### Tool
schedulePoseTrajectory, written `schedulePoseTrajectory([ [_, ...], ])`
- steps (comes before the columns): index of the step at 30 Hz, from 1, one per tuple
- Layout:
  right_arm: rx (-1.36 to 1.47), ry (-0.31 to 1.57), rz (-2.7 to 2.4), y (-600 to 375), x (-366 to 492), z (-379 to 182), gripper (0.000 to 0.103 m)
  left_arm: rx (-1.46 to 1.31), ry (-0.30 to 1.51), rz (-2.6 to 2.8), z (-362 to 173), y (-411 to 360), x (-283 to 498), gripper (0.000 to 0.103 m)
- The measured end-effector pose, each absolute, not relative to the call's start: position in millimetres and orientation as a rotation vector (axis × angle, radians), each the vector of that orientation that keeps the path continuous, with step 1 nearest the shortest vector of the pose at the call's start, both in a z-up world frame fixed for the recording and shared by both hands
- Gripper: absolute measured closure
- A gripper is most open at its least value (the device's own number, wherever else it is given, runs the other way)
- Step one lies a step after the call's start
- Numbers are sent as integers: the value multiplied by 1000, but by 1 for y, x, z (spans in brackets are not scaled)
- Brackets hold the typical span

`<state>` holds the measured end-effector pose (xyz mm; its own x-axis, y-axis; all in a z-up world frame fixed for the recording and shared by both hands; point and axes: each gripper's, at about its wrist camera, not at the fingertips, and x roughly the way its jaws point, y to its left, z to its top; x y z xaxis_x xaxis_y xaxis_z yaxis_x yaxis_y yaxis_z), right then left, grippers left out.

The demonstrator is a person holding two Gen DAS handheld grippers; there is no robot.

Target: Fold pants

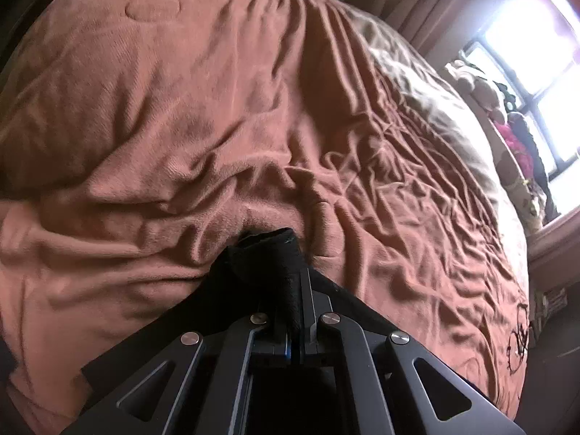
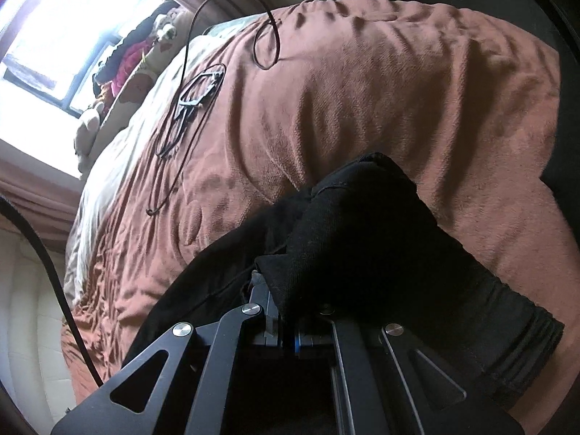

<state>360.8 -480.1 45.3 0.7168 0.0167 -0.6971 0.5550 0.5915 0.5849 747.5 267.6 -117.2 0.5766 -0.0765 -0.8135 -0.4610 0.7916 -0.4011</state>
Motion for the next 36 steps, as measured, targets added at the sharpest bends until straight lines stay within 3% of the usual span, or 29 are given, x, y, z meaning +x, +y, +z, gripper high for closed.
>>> schedulePoseTrajectory([
  [12, 985, 691, -303, -493, 373, 27, 100, -679, 1009, 336, -157, 276, 775, 98],
  [13, 1009, 677, -286, -493, 370, 26, 95, -685, 1014, 324, -157, 275, 775, 91],
  [14, 1029, 662, -259, -494, 367, 25, 89, -694, 1015, 306, -156, 274, 774, 78],
  [15, 1048, 641, -216, -495, 363, 26, 67, -699, 1019, 278, -154, 271, 772, 70],
  [16, 1059, 622, -190, -496, 360, 27, 43, -697, 1022, 262, -152, 268, 771, 54],
  [17, 1075, 595, -180, -496, 354, 29, 37, -690, 1025, 237, -149, 263, 769, 47],
  [18, 1068, 569, -166, -494, 348, 34, 34, -679, 1025, 212, -147, 256, 767, 46],
  [25, 972, 649, -38, -451, 353, 41, 34, -636, 1090, 51, -139, 190, 766, 46],
  [36, 334, 835, 50, -335, 411, 70, 34, -505, 1136, -22, -132, 129, 767, 46],
])
